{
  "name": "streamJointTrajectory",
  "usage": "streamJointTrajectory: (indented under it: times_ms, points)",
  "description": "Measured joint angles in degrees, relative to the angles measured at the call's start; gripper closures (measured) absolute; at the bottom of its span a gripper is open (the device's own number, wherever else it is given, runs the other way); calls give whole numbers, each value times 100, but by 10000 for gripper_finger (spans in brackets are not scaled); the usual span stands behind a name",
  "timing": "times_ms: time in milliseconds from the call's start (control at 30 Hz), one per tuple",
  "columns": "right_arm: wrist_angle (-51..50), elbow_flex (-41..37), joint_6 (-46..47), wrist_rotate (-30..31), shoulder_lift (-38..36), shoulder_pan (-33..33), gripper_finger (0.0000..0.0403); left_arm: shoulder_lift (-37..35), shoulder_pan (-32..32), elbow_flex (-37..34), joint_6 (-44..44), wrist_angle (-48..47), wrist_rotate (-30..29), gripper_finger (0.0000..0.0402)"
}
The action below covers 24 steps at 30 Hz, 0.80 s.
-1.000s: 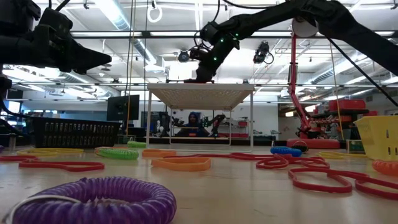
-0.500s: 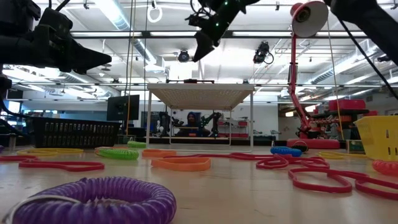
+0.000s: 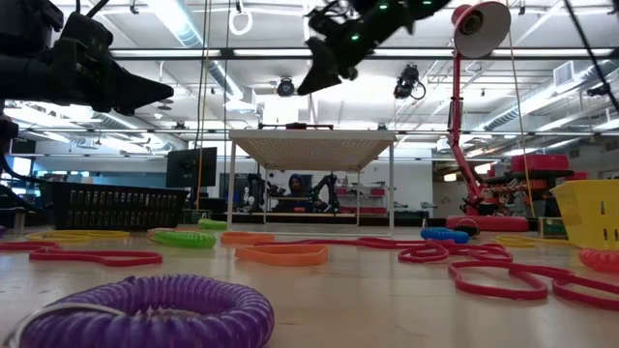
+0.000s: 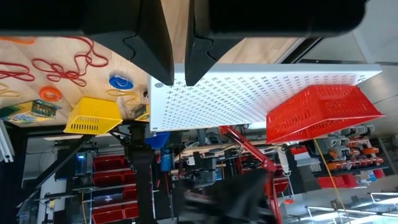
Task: Pick & Place Office Desk Supplies
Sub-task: Put the yellow bin on the shelf
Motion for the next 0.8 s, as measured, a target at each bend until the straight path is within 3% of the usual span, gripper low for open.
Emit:
streamJointTrajectory:
  times_ms: [200, 400, 600, 800]
  points:
    - [1844, -2231, 509, 84, -1087, 394, 399, -1, 1, 0, 11, 1, -2, 352]
    - [3201, -3922, 684, 420, -2012, 936, 399, 2, -1, 0, 885, 124, -15, 352]
    - [2746, -4768, 1353, 984, -3002, 1684, 399, 2, -1, 2, 737, 230, -7, 352]
    - [717, -4615, 2487, 1991, -3339, 2763, 399, 4, 1, 0, 732, 225, -2, 352]
